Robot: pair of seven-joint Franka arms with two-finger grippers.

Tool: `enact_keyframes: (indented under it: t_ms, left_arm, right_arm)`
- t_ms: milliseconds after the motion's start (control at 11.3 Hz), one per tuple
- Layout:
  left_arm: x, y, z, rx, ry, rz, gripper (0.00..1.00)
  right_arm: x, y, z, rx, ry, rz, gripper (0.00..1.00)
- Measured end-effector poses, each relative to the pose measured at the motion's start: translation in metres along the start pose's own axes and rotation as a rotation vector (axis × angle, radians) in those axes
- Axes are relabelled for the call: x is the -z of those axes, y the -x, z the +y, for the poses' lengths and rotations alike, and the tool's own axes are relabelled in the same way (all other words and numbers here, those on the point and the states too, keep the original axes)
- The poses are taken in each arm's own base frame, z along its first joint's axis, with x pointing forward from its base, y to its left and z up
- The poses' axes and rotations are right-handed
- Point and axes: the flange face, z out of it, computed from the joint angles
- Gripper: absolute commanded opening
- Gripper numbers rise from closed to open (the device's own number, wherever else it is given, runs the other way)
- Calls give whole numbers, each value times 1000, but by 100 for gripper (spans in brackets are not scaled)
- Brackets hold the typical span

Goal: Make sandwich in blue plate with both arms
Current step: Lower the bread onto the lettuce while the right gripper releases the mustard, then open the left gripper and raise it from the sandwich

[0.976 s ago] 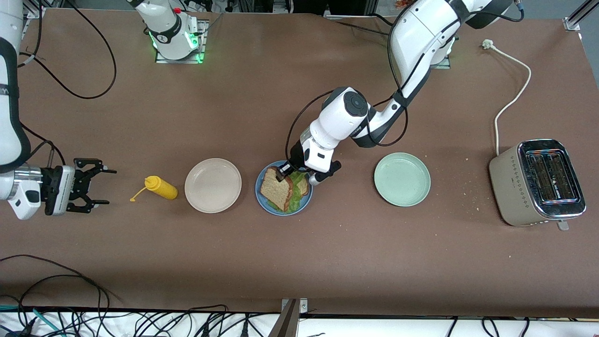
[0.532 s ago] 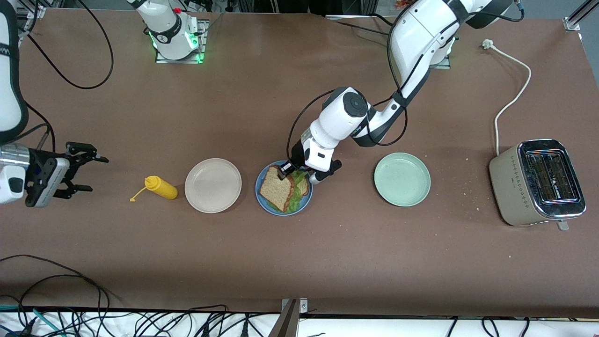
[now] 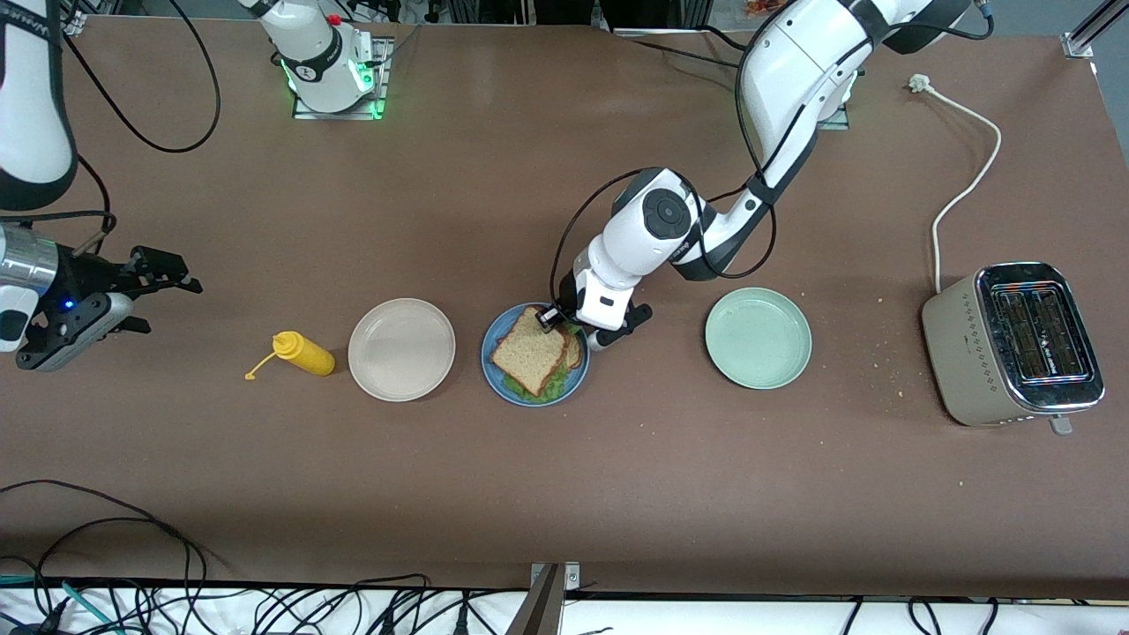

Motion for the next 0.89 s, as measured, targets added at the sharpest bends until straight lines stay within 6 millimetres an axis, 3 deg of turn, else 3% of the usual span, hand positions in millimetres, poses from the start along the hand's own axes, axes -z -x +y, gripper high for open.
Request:
enact_keyframes:
  t_ms: [266,355,621,887]
  left_arm:
    - [-3,-5,-6,4,-32,-4,75]
    - [-6,-7,-9,6,-47,-6,83]
    - [-14,-8,-18,-31,-100,-20,100]
    - [-9,-12,-17,-35,-134,-25,100]
  right_arm:
    - [18,-18,-48,-177,66,-3,100]
    - [26,-21,-64,-220,78,8,100]
    - [51,-15,-99,-296,110,40,100]
    - [73,-10,-126,-324,164,63,100]
